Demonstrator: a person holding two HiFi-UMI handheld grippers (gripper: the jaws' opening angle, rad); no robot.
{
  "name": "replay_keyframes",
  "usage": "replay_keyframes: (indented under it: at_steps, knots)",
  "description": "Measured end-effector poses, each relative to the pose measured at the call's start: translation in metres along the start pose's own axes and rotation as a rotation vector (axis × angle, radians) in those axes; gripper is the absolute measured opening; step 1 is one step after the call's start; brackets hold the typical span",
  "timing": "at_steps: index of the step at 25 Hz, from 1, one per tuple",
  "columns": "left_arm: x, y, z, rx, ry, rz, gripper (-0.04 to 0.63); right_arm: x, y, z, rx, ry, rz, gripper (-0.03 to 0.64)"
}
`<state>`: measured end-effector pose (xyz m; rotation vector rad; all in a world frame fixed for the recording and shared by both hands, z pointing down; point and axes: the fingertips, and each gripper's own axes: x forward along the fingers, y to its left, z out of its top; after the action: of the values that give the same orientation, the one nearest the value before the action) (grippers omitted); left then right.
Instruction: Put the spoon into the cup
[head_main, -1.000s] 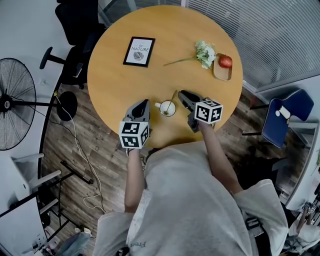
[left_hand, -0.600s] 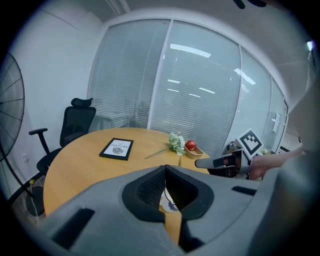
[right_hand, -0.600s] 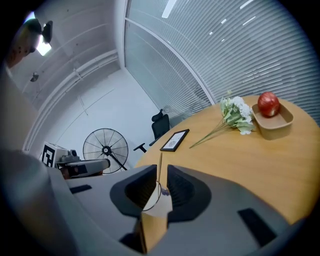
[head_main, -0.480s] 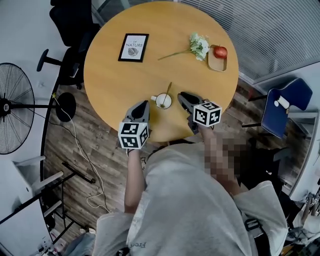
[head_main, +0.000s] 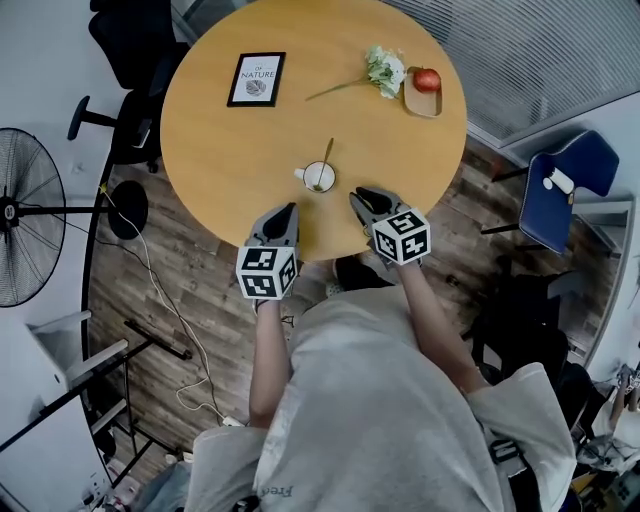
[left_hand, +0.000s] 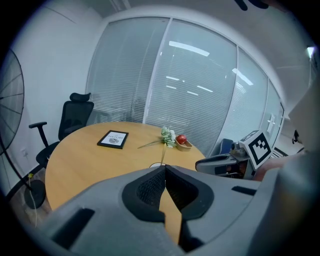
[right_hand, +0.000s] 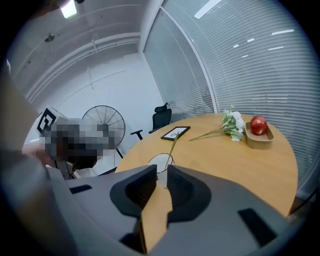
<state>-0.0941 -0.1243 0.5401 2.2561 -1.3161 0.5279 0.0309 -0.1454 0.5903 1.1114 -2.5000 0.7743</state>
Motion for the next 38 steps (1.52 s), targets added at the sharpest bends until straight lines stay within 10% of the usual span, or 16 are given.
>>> replay_keyframes:
  at_steps: [38]
  knots:
    - [-0.047,-0.029,-0.027,-0.038,-0.048,-0.004,0.009,-0.049,0.033,-0.029,-0.092,0.007,-0.05,-0.002]
